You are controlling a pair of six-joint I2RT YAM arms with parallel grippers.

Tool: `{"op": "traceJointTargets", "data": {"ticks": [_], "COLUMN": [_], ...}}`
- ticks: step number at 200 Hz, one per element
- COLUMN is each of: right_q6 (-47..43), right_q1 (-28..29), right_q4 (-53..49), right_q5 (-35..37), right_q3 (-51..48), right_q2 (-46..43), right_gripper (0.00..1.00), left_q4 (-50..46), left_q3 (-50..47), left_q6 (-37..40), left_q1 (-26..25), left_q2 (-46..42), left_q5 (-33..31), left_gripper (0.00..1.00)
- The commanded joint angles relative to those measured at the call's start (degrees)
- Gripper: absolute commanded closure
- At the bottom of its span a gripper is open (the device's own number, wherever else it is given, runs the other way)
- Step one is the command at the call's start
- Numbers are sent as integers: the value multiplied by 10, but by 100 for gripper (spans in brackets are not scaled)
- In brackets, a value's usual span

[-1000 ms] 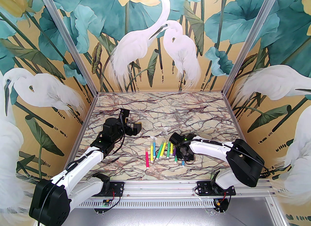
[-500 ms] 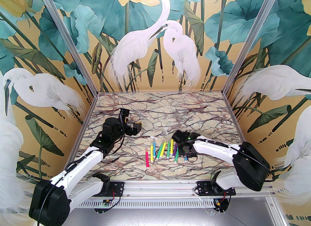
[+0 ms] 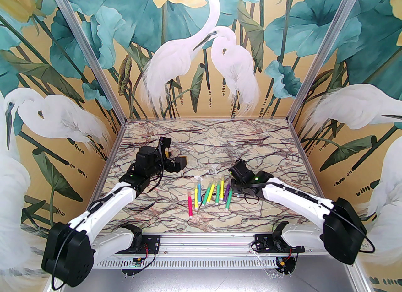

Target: Open the pen caps

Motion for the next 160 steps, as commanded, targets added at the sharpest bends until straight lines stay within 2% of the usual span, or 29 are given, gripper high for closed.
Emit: {"op": "traceJointTargets", "data": {"ticks": [1, 49, 106, 160], "right_q6": [-67, -138, -193, -208], "right_q1": [-2, -1, 1, 2], "right_q4": [66, 153, 210, 252], "right_q5": [3, -58, -110, -141], "right_q3": [-3, -23, -38, -36], "right_q2": [-24, -58, -88, -83], "right_gripper": [87, 87, 87, 86], "left_q4": [-23, -7, 52, 69], "left_q3": [35, 65, 79, 106], "left_q6": [-20, -62, -123, -131], "left_q1": [-6, -14, -24, -64], "left_q2": [21, 58, 96, 138], "left_q5": [54, 141, 238, 275], "left_gripper": [2, 4, 8, 14]}}
